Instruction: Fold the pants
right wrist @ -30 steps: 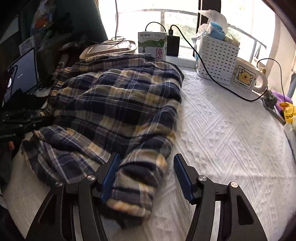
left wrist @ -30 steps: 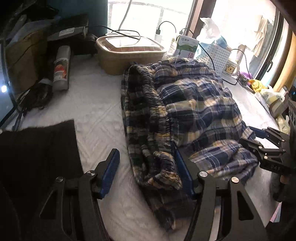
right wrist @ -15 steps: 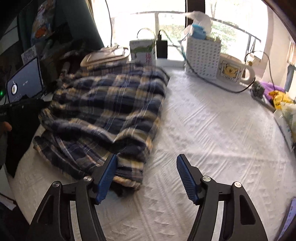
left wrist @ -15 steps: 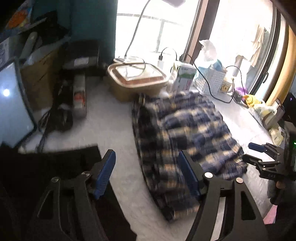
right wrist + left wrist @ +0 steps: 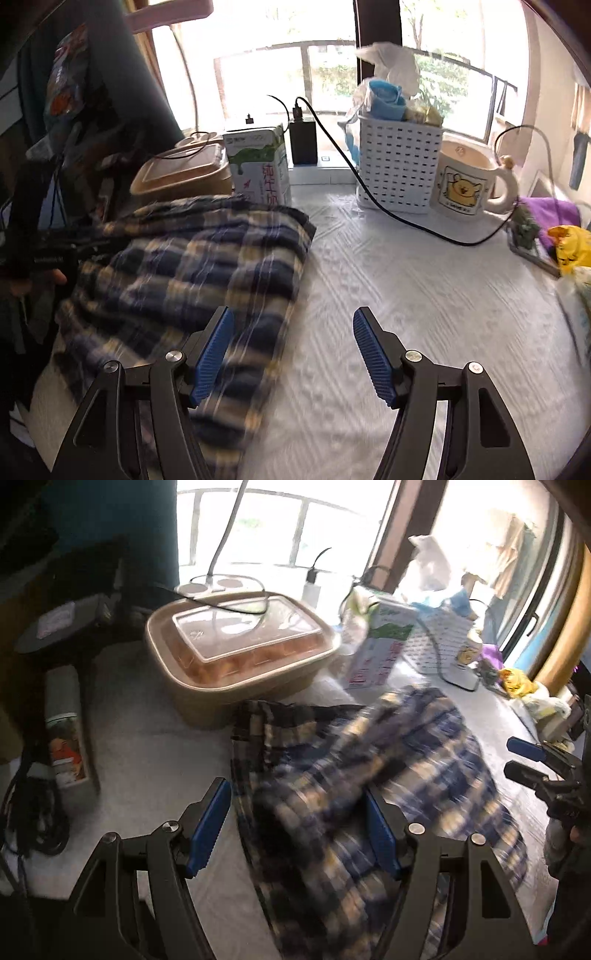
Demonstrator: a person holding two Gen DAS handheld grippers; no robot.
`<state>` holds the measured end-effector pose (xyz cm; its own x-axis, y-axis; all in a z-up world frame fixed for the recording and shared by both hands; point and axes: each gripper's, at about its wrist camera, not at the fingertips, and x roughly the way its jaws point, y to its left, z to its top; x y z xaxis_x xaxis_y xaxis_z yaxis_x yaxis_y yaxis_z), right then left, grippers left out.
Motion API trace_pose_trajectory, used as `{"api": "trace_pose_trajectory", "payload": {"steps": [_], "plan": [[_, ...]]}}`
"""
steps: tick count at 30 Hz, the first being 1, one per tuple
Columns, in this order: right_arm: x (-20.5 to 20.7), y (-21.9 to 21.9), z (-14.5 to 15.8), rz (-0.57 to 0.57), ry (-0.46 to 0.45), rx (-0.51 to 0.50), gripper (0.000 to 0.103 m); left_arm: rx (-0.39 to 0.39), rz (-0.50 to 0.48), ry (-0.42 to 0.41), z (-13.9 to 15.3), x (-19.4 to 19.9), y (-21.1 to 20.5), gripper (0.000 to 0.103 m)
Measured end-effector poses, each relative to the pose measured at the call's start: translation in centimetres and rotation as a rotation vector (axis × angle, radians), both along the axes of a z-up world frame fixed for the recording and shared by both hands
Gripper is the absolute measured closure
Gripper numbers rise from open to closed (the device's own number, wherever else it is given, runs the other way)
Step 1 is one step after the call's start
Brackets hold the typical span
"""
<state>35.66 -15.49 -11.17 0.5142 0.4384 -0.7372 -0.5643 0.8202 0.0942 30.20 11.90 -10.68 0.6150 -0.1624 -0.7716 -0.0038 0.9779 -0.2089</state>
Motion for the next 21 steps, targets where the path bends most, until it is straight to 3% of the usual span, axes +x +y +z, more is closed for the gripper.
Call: {"api": "trace_pose_trajectory", "payload": {"steps": [6, 12, 16, 20, 21], "plan": [[4.1, 2.0, -1.1, 0.014, 0.052, 0.043, 0.034, -0.024, -0.033, 0.065, -2.0, 1.7, -0.2, 0.032], [6.4, 3.9, -2.7, 0.046, 0.091, 0.066, 0.034, 0.008, -0.056, 0.054, -2.4, 2.8, -0.5, 0.021], [7.5, 5.0, -3.8, 0.06, 0.124, 0.076, 0.034, 0.037, -0.068, 0.042, -2.7, 3.9, -1.1, 0.02], [8.1, 5.5, -3.9, 0.07, 0.129, 0.092, 0.034, 0.039, -0.084, 0.016, -2.9, 4.5, -1.4, 0.025], [8.2, 5.7, -3.9, 0.075, 0.13, 0.093, 0.034, 0.038, -0.086, 0.009, -2.9, 4.6, -1.4, 0.033]]}}
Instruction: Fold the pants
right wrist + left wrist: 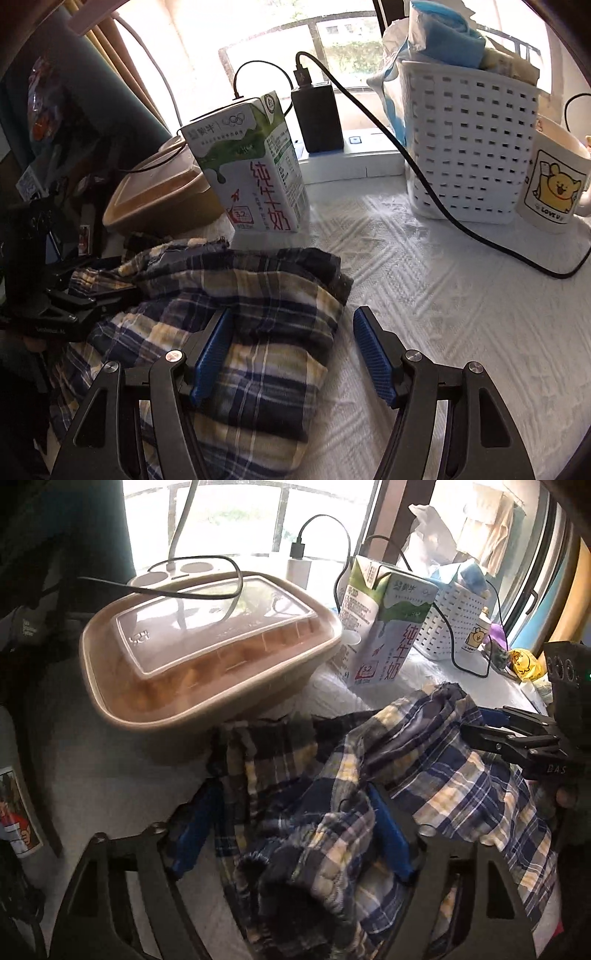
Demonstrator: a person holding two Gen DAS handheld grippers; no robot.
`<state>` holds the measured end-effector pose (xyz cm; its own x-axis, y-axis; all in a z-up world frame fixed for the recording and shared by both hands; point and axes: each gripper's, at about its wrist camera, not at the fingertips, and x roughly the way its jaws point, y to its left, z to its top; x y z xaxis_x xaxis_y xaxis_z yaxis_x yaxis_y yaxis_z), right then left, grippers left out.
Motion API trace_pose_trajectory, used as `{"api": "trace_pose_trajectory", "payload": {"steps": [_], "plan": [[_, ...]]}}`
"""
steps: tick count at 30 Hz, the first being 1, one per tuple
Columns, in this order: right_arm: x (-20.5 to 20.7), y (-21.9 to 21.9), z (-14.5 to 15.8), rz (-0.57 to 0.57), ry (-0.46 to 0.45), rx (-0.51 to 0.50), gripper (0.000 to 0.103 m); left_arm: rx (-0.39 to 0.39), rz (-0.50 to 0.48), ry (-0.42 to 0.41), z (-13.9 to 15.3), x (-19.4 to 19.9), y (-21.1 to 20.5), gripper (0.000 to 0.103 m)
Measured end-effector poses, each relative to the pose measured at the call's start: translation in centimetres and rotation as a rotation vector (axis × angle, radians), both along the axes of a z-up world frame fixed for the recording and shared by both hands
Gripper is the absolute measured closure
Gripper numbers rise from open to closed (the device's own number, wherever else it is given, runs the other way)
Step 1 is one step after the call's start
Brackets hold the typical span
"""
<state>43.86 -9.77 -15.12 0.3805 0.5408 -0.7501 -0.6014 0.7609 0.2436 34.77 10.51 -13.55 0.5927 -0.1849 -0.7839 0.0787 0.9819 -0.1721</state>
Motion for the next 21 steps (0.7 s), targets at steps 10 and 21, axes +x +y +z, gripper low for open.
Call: {"api": "trace_pose_trajectory", "payload": {"steps": [10, 21], "plan": [[-1.7, 3.0, 0.6, 0.067, -0.076, -0.039, 0.082, -0.028, -0.001, -0.037, 0.9, -0.8, -1.5, 0.089], [-8.7, 4.0, 8.1, 0.067, -0.377, -0.049, 0.086, -0.072, 0.04, -0.169, 6.5, -5.6, -1.1, 0.092]]}}
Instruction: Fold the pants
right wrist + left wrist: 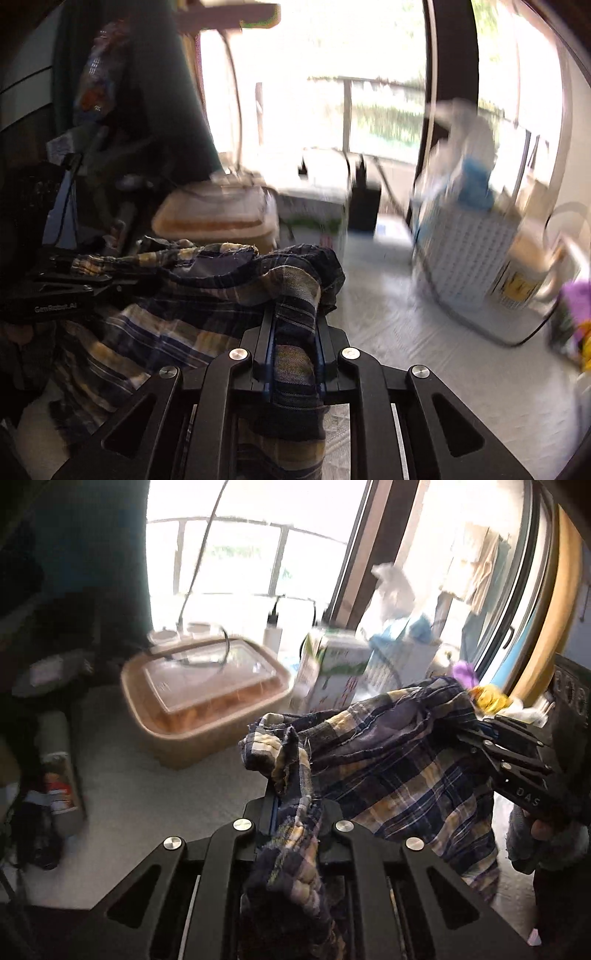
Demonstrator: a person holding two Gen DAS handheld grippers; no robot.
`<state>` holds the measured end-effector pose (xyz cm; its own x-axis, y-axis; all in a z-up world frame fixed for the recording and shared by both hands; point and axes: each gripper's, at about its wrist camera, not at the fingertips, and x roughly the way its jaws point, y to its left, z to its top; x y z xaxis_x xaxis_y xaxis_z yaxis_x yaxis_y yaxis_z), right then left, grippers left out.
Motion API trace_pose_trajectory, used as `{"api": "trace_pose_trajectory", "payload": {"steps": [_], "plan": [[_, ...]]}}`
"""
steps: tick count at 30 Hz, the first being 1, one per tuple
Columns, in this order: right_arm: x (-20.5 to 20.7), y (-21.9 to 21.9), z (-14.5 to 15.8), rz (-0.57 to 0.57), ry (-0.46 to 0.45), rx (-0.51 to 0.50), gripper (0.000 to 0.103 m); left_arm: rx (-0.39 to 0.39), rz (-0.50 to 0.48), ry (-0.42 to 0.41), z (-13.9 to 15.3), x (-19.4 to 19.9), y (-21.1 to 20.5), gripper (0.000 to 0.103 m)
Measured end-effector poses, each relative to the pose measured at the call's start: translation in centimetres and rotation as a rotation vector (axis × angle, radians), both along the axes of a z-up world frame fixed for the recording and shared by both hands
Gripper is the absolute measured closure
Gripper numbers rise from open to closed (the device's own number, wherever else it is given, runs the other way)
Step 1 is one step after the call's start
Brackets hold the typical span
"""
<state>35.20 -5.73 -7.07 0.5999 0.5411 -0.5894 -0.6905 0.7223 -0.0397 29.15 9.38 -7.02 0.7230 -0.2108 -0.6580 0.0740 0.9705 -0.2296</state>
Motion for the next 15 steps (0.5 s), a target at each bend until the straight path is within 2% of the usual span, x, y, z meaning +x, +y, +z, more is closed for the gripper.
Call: {"api": "trace_pose_trajectory", "payload": {"steps": [8, 15], "plan": [[-7.1, -1.0, 7.6, 0.032, -0.196, 0.054, 0.086, 0.01, 0.036, -0.15, 6.2, -6.1, 0.6, 0.092], [-13.5, 0.0, 12.5, 0.094, -0.318, 0.098, 0.086, 0.076, 0.079, -0.281, 11.1, -12.6, 1.7, 0.092]]}}
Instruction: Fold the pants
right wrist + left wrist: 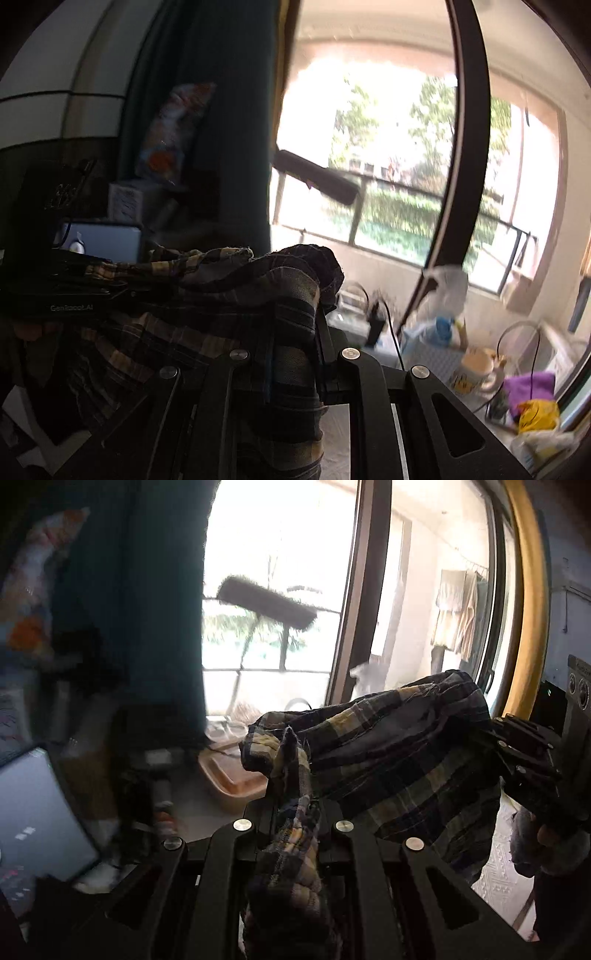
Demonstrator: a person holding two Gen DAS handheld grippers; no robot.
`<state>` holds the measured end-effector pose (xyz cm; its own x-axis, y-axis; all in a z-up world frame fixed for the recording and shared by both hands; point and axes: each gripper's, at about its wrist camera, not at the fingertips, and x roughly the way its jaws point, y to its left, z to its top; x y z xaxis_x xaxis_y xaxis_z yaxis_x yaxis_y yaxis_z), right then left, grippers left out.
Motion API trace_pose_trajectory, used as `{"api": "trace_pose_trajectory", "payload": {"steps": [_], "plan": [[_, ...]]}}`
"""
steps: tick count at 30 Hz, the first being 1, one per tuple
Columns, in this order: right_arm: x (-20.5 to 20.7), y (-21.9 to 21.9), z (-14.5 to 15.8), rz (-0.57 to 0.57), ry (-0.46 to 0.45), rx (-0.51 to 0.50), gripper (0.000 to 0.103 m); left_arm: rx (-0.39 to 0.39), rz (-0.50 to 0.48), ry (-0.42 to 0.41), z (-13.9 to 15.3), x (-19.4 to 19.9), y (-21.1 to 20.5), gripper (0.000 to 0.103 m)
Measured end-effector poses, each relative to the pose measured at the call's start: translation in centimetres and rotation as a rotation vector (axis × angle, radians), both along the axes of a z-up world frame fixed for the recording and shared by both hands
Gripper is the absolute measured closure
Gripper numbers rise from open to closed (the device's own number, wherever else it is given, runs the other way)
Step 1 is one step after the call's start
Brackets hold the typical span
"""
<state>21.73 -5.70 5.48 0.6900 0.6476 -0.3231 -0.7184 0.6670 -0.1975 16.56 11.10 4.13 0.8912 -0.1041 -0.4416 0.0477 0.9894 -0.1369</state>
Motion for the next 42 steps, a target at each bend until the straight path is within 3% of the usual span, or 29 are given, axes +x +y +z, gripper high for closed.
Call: {"api": "trace_pose_trajectory", "payload": {"steps": [9, 17, 21, 25, 28, 32, 35, 37, 39, 41, 42], "plan": [[-7.2, 3.4, 4.1, 0.097, -0.121, 0.05, 0.086, 0.079, 0.072, -0.123, 4.9, -7.5, 3.7, 0.092], [-11.2, 7.4, 4.8, 0.179, -0.118, 0.071, 0.086, 0.133, 0.147, -0.151, 6.8, -13.3, 7.8, 0.092], [-11.5, 9.3, 3.4, 0.195, -0.087, 0.042, 0.086, 0.126, 0.165, -0.111, 5.3, -14.2, 9.3, 0.092], [-9.7, 11.2, 0.4, 0.176, 0.01, -0.009, 0.086, 0.111, 0.14, 0.006, 1.7, -12.0, 10.9, 0.091], [-6.9, 12.9, -3.7, 0.143, 0.088, -0.083, 0.086, 0.101, 0.098, 0.146, -3.2, -8.1, 12.4, 0.087], [-1.4, 14.8, -11.1, 0.082, 0.283, -0.153, 0.086, 0.054, 0.08, 0.33, -10.8, -2.7, 14.6, 0.082], [1.2, 15.4, -15.2, 0.043, 0.345, -0.184, 0.086, 0.109, 0.124, 0.379, -13.3, -1.2, 14.8, 0.071], [1.2, 15.5, -16.8, 0.034, 0.342, -0.205, 0.085, 0.087, 0.144, 0.36, -13.3, -1.2, 15.4, 0.058], [2.2, 15.6, -17.4, 0.022, 0.357, -0.2, 0.074, 0.07, 0.184, 0.343, -13.0, -1.4, 16.3, 0.046], [3.2, 15.6, -17.1, -0.011, 0.399, -0.227, 0.048, 0.068, 0.221, 0.339, -12.6, -1.9, 16.9, 0.045], [3.7, 15.3, -16.8, -0.02, 0.405, -0.202, 0.045, 0.071, 0.23, 0.33, -12.3, -2.3, 17.0, 0.045]]}}
